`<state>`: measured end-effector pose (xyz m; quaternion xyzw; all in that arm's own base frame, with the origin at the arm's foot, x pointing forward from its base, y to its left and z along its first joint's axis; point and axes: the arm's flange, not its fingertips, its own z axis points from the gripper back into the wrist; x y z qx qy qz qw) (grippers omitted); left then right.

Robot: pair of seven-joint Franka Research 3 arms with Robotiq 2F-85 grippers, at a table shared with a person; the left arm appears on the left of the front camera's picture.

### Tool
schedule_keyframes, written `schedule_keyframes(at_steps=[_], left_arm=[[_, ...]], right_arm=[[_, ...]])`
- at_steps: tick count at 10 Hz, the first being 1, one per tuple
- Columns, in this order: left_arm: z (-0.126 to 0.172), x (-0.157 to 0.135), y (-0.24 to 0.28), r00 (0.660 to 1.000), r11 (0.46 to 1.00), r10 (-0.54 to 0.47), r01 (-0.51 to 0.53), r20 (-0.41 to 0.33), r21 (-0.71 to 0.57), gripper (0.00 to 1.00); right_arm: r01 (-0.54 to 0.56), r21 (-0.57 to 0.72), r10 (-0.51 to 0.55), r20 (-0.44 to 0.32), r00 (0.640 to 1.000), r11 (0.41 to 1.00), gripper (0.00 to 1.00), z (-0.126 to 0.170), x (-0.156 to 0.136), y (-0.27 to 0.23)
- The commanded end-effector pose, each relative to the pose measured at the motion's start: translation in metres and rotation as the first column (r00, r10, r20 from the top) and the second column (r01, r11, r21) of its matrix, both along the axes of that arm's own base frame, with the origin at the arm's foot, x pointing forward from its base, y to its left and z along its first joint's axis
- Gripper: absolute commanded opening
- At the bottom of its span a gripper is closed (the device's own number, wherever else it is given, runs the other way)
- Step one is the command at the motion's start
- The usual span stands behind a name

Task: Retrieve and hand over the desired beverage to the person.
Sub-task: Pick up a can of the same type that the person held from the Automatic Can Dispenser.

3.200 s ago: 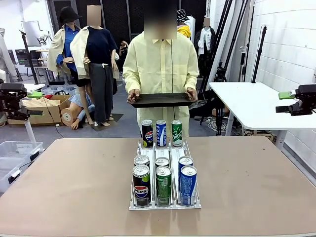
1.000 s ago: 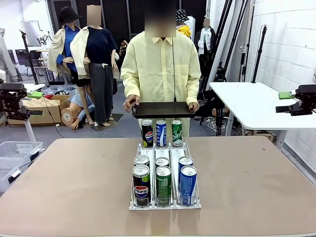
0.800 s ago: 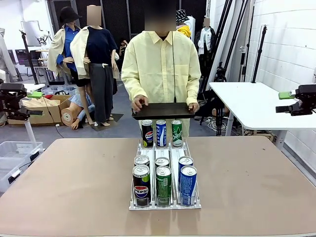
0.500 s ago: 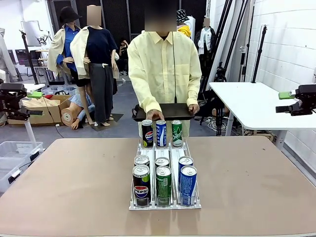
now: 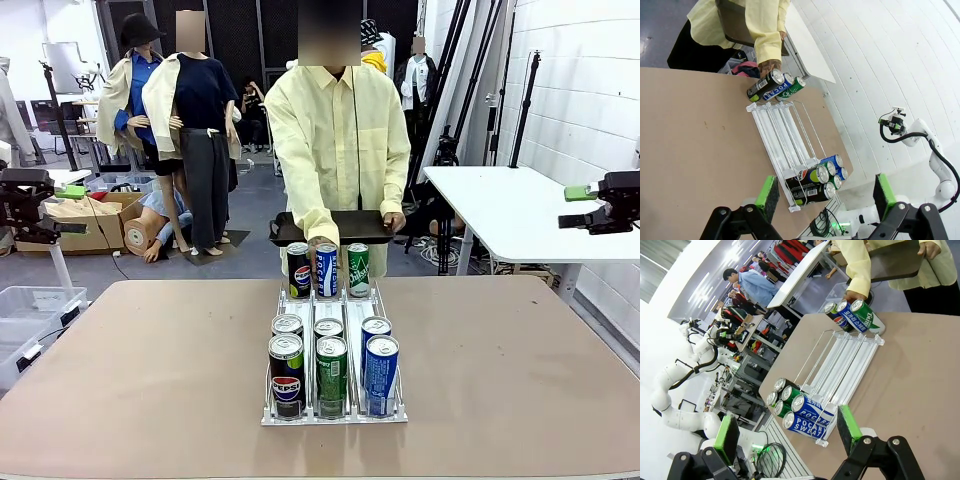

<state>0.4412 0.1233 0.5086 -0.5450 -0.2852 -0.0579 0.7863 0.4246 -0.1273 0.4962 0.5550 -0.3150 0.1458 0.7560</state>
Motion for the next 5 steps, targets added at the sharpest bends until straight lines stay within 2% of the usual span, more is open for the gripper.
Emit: schedule_keyframes(at_steps=[1, 5], left_arm=[[0.0013, 0.0, 0.0005, 1.0, 1.0, 0.004, -0.004, 0.003, -0.001, 1.0], [0.0013, 0.0, 0.0005, 1.0, 1.0, 0.004, -0.004, 0.003, -0.001, 1.0]], right_arm=[[-0.008, 0.008, 0.008, -0.002, 1.0, 1.0, 1.0, -0.0002, -0.0009, 0.0001], [-0.008, 0.008, 0.008, -0.002, 1.0, 1.0, 1.0, -0.0002, -0.0009, 0.0001]])
